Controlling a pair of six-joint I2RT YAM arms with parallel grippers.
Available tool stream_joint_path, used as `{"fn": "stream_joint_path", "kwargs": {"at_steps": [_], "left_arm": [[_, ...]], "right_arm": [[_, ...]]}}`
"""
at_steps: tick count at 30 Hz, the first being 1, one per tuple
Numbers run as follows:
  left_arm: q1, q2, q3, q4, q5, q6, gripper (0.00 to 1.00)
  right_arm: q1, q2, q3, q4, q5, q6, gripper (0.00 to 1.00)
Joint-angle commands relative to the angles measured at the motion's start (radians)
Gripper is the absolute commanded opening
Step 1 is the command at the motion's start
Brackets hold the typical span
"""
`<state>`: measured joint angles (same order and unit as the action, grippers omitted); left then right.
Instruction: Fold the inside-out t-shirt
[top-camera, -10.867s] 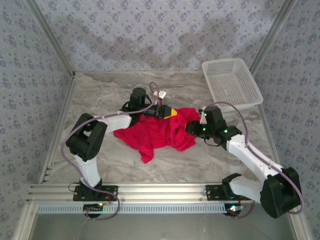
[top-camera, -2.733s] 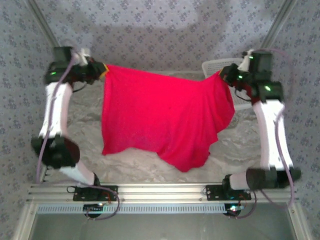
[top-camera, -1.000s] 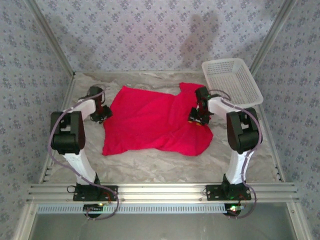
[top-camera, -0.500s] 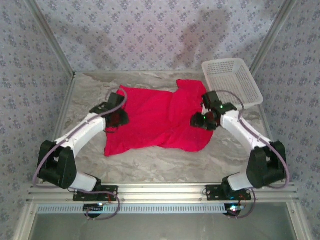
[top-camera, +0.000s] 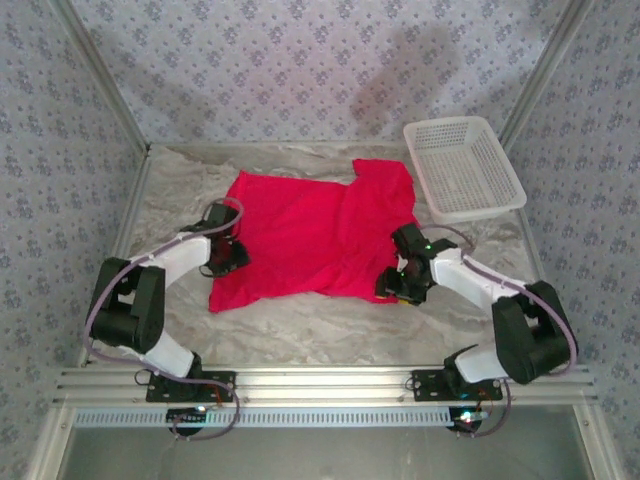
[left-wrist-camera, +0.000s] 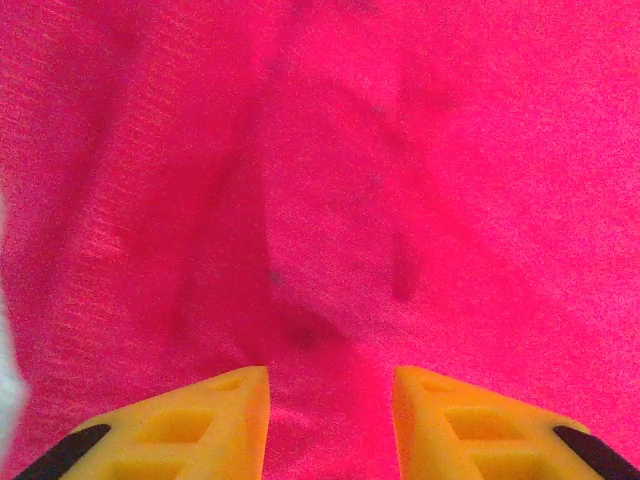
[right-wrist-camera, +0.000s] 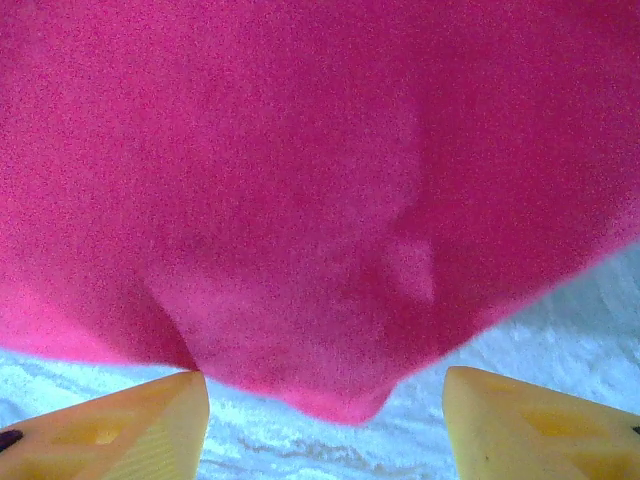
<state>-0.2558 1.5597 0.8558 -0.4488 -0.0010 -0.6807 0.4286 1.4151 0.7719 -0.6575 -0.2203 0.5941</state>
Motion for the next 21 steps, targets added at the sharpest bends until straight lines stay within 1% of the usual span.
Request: {"fn": "stream_joint_path", "kwargs": {"at_steps": [1, 2, 3, 6, 8, 10, 12, 14, 15, 17, 19, 21], "left_arm": [[0.028, -0.003, -0.022, 0.01, -0.022, 0.043, 0.37], [0.034, 0.002, -0.028, 0.018, -0.026, 0.045, 0.37], [0.043, 0.013, -0.033, 0.022, -0.027, 0.046, 0.37], [0.099, 0.067, -0.025, -0.002, -0.03, 0.056, 0.35], [0.156, 0.093, -0.022, -0.009, -0.02, 0.062, 0.29], [0.197, 0.098, -0.015, -0.014, -0.022, 0.071, 0.28], [0.211, 0.093, 0.008, -0.034, -0.037, 0.08, 0.28], [0.208, 0.085, 0.038, -0.059, -0.051, 0.089, 0.26], [0.208, 0.078, 0.054, -0.069, -0.056, 0.094, 0.26], [0.195, 0.062, 0.087, -0.096, -0.087, 0.102, 0.26], [0.179, 0.047, 0.128, -0.132, -0.14, 0.113, 0.26], [0.147, 0.029, 0.17, -0.164, -0.218, 0.126, 0.26]], "right_arm": [[0.004, 0.058, 0.086, 0.04, 0.067, -0.004, 0.23], [0.004, 0.063, 0.113, 0.018, 0.08, -0.011, 0.08], [0.005, 0.059, 0.143, -0.023, 0.086, -0.021, 0.0], [0.021, -0.02, 0.205, -0.17, 0.064, -0.048, 0.0], [0.031, -0.105, 0.218, -0.262, 0.021, -0.053, 0.0], [0.032, -0.207, 0.232, -0.356, -0.035, -0.056, 0.0], [0.03, -0.283, 0.248, -0.416, -0.086, -0.013, 0.0], [0.016, -0.319, 0.277, -0.426, -0.118, -0.008, 0.0], [0.005, -0.315, 0.297, -0.413, -0.133, -0.01, 0.0], [-0.028, -0.259, 0.338, -0.367, -0.145, -0.032, 0.0], [-0.074, -0.142, 0.397, -0.3, -0.152, -0.069, 0.0], [-0.109, -0.002, 0.5, -0.259, -0.12, -0.097, 0.0]]}}
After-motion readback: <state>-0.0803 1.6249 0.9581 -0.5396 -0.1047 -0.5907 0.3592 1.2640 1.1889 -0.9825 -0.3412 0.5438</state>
